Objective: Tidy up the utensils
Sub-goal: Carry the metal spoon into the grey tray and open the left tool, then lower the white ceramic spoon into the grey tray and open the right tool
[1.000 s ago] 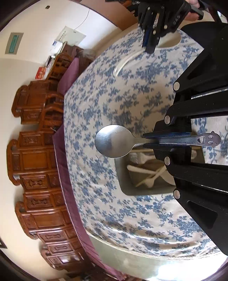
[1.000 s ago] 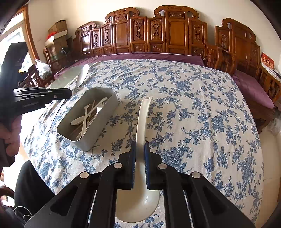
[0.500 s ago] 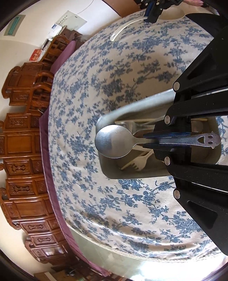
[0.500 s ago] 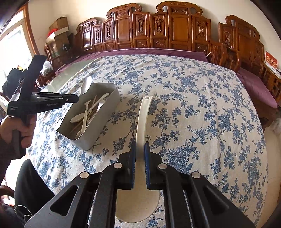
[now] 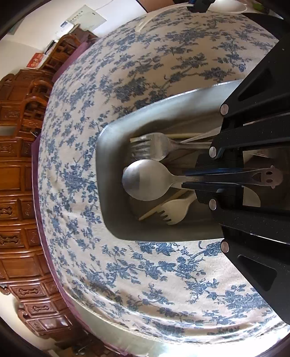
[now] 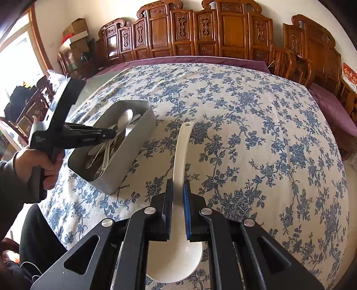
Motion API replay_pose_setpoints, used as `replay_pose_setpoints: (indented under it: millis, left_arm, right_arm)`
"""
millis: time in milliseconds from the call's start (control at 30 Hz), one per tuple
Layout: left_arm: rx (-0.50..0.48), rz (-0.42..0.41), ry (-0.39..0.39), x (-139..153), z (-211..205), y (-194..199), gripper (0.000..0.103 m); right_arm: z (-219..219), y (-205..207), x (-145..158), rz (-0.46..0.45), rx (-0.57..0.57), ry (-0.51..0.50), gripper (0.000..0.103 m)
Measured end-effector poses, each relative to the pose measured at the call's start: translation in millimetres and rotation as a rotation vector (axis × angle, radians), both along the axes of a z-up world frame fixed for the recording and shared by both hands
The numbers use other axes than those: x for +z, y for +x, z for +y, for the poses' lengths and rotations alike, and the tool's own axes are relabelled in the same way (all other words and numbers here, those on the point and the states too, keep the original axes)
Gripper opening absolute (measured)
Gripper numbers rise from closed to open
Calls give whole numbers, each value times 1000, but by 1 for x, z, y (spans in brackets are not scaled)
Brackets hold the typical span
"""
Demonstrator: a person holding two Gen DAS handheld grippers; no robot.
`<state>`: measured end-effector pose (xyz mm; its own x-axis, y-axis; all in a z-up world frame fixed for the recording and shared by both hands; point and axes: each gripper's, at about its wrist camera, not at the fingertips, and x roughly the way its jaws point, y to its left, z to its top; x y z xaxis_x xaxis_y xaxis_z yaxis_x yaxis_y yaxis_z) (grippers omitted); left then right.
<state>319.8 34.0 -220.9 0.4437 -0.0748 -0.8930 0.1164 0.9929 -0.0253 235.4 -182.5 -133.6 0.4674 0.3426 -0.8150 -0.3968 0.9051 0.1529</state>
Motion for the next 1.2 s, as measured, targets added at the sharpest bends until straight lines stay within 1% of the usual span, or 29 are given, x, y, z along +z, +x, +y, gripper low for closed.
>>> replay_pose_setpoints:
  millis: [167, 267, 467, 800, 1000, 1200]
  left_arm:
    - [7, 6, 2, 2, 2, -1, 5]
    - [1, -23, 4, 12, 2, -7, 6]
    - [15, -70, -33, 36, 14, -23, 6]
    - [46, -140, -58, 70, 45, -56, 6]
    - [65, -168, -59, 81, 63, -71, 6]
    - [78, -179, -59, 84, 78, -83, 6]
  right_arm:
    - [7, 4, 1, 0, 14, -2, 11]
    - [14, 6, 5, -9, 26, 1, 11]
    - [35, 8, 13, -23, 54, 7, 11]
    - [92, 22, 29, -48, 127, 38, 11]
    - [128, 33, 26, -25, 154, 62, 11]
    - [161, 50, 10, 4, 165, 64, 11]
